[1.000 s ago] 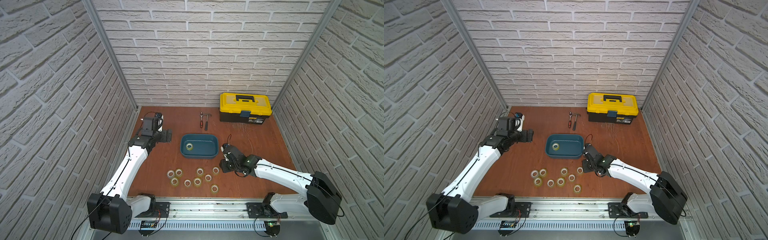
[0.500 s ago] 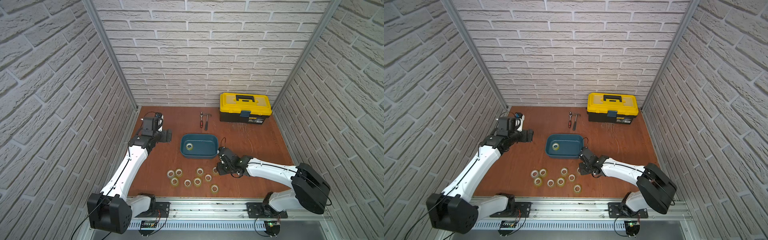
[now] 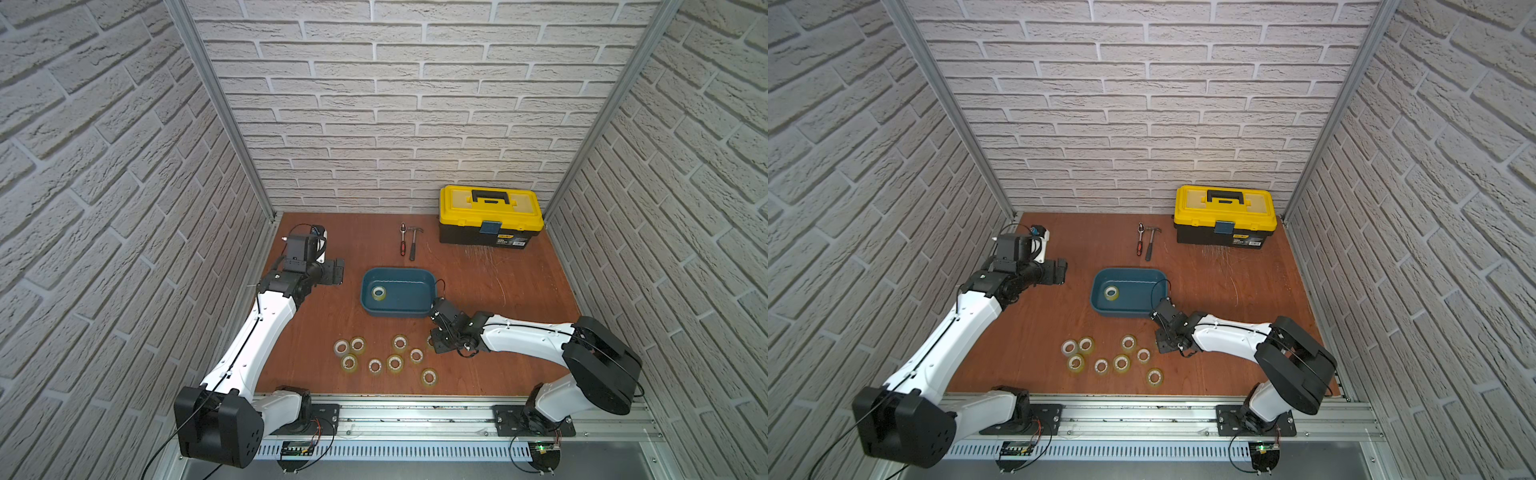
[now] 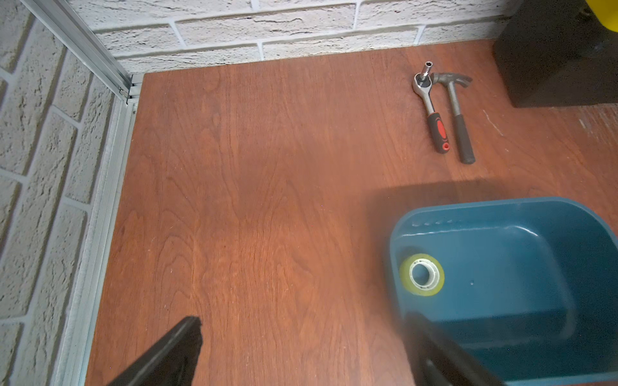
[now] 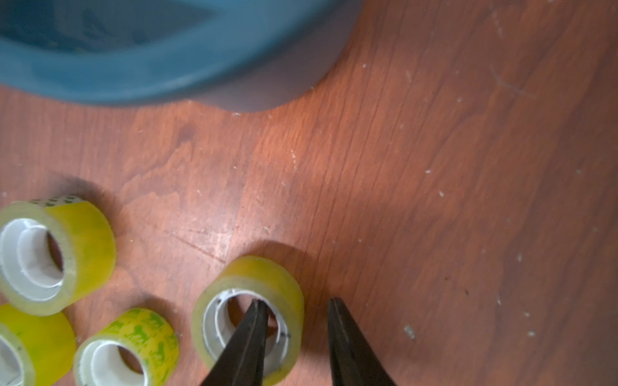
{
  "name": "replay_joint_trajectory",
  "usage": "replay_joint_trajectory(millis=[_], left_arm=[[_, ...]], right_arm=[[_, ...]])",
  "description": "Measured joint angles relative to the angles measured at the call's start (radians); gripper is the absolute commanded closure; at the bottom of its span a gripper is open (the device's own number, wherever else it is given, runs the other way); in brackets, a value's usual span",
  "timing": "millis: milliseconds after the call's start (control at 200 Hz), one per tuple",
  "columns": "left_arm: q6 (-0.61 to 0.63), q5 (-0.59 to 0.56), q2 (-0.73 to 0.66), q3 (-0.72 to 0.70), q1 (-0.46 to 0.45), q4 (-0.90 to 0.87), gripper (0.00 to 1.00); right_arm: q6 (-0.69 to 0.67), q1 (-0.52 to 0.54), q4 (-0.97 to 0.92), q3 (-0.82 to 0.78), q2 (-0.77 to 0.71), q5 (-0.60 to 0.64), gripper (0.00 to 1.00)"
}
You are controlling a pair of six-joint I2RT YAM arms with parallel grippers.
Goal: Put the transparent tape into the storage box
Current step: Pick up the tape at the center of the board, then place the tape in the storage box.
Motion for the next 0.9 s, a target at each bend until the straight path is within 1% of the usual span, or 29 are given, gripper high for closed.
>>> replay_joint_trajectory(millis=[105, 240, 385, 550, 900], left_arm=[[0.000, -0.003, 0.000, 0.000, -0.002, 0.000, 0.02], [0.000, -0.003, -0.003, 0.000, -0.005, 0.000, 0.02], [0.000, -0.003, -0.018, -0.002, -0.005, 0.002, 0.02], [0.000, -0.003, -0.034, -0.003, -0.005, 0.001, 0.02], [0.008, -0.002, -0.073, -0.020, -0.005, 0.020, 0.02]], right_arm=[[0.011, 0.006, 0.001, 0.000, 0.002, 0.014, 0.74], [0.021, 0.015, 0.002, -0.002, 0.002, 0.028, 0.89], [0.024, 0.023, -0.003, -0.011, -0.019, 0.029, 0.96], [0.024, 0.030, -0.040, -0.036, -0.123, 0.037, 0.97], [0.021, 0.034, -0.172, -0.053, -0.469, 0.037, 0.97]])
